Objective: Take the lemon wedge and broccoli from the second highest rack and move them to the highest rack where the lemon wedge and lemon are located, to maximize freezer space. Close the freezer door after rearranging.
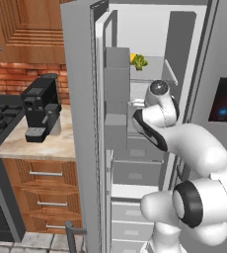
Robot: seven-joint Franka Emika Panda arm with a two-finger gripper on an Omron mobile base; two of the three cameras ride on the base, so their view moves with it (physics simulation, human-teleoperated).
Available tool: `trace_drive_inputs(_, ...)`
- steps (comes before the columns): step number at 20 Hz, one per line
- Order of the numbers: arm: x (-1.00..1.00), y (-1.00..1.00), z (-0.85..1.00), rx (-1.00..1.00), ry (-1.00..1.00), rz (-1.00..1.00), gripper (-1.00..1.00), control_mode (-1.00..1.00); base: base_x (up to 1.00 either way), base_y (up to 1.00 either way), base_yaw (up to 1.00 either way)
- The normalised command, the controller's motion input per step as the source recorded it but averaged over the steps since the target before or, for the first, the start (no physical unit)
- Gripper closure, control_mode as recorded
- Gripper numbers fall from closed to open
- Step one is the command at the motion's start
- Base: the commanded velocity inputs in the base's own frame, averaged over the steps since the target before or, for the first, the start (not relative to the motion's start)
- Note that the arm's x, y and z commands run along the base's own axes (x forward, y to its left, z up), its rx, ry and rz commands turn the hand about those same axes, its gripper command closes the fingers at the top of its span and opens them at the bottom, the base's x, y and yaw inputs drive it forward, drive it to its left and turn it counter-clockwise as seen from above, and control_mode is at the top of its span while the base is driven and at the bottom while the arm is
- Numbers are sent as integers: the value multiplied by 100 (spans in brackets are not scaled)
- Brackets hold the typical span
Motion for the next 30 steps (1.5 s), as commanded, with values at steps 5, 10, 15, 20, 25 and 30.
trace_drive_inputs(5,-19,9,92,0,0,-10,100,-100,0,0,0)
trace_drive_inputs(10,-1,1,93,0,0,-15,100,-100,0,0,0)
trace_drive_inputs(15,16,0,59,0,0,-13,100,-100,0,0,0)
trace_drive_inputs(20,15,0,43,0,-15,-1,100,-100,0,0,0)
trace_drive_inputs(25,-44,4,31,0,-37,0,100,-100,0,0,0)
trace_drive_inputs(30,-15,0,52,0,-27,0,100,-100,0,0,0)
